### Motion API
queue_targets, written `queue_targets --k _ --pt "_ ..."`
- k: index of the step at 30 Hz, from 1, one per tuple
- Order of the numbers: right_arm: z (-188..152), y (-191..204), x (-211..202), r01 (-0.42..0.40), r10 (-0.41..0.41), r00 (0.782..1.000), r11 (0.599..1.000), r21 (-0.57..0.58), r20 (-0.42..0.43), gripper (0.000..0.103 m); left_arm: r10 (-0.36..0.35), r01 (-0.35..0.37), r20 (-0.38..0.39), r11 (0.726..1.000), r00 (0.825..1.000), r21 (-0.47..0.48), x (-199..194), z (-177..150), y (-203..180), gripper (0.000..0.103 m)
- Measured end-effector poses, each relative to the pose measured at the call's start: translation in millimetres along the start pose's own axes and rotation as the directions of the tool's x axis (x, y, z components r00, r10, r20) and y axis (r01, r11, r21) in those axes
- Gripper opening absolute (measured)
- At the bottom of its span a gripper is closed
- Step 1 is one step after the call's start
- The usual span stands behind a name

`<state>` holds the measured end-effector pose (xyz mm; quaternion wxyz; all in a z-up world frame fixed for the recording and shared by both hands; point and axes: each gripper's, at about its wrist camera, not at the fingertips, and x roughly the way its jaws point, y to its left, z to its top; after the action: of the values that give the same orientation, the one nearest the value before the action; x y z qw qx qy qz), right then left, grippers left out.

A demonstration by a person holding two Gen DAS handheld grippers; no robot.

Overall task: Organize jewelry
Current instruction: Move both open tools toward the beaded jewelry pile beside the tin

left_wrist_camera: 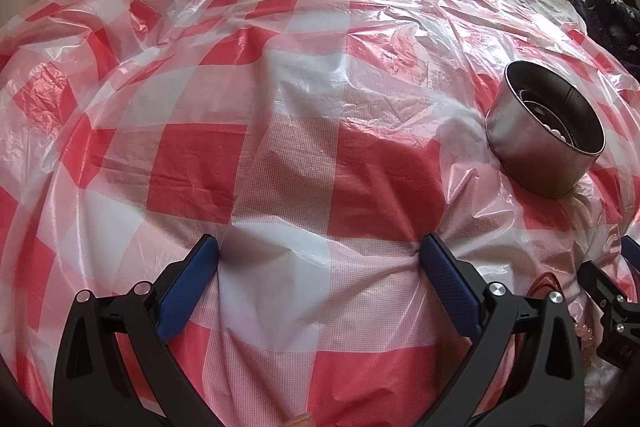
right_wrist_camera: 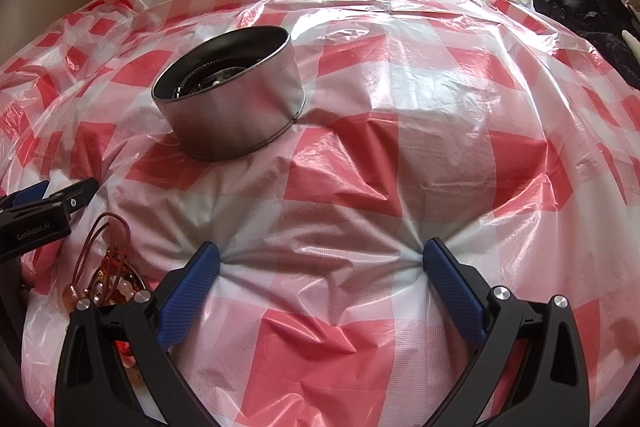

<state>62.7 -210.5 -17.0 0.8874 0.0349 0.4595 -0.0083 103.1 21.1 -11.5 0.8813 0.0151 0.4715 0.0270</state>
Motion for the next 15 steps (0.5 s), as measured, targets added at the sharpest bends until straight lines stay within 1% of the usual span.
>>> queue_targets --k 5,10,15 --pt "2.7 0.1 0.8 0.001 -0.001 1.000 1.000 0.008 -0.019 0.098 -0.005 0.005 0.002 1.000 1.000 -0.005 -1.0 0.5 1.1 0.096" --pt "3.6 1.9 1.8 -0.003 0.002 0.999 1.000 -0.020 -0.038 0.097 0.003 -0.003 -0.001 1.000 1.000 -0.008 -2.7 0.4 0.6 0.096" --pt "5.9 2.8 3.1 0.004 -0.005 0.999 1.000 -0.018 -0.054 0.097 0.020 -0.021 -0.030 1.000 0.999 -0.015 -9.2 1.0 0.1 0.096"
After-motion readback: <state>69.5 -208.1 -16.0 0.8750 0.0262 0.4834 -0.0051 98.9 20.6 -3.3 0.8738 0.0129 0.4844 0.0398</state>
